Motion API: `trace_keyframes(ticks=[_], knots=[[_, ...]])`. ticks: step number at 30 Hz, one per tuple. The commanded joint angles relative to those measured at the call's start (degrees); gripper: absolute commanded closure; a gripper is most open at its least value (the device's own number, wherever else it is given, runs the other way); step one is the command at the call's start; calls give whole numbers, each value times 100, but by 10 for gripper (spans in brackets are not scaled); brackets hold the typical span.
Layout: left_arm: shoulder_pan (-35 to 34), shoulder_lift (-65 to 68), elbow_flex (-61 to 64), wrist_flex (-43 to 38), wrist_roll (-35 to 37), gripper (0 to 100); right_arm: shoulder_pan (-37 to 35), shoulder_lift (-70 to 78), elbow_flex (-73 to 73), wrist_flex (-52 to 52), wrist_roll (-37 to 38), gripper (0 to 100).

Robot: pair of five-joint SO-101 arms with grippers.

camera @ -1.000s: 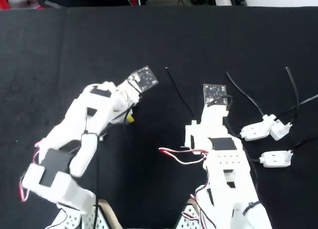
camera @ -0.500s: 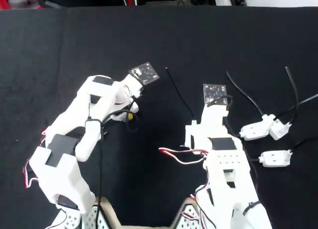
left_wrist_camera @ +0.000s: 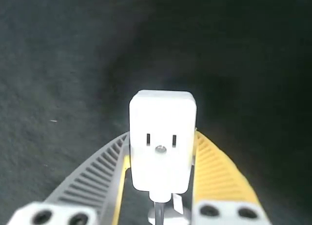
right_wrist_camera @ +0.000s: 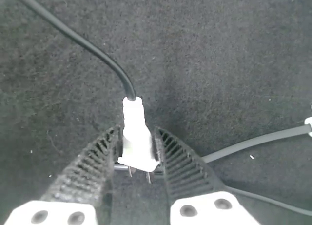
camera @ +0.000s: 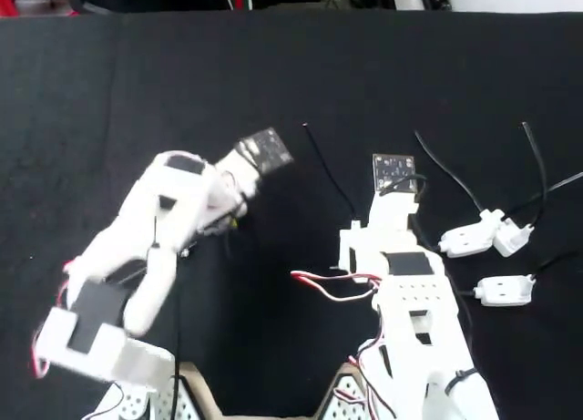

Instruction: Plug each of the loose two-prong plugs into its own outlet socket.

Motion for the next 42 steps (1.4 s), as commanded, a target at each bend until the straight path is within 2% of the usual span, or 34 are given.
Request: trace_keyframes(ticks=[1,4,7,13,17,24,30,35,38,42], knots=[[462,-2040,1332,26,-26,967,70,-110,-242,-88,53,986],[646,-3103,2079,44,158,961,70,-110,-242,-79,53,986],[769,-3701,2624,-9,255,909,70,-110,-242,-79,53,986],[699,-3341,2888,-809,264,804,70,-110,-242,-79,53,986],[629,-2796,2686,-835,281,704,70,-110,-242,-79,53,986],[629,-2743,2563,-765,404,701,70,-110,-242,-79,53,986],[1015,-3982,2668,229,624,731,70,-110,-242,-79,53,986],[1508,-4958,3029,527,677,730,70,-110,-242,-88,53,986],[1508,-4818,3055,396,791,725,70,-110,-242,-88,53,986],[1464,-3684,2923,18,774,725,70,-110,-242,-88,53,986]])
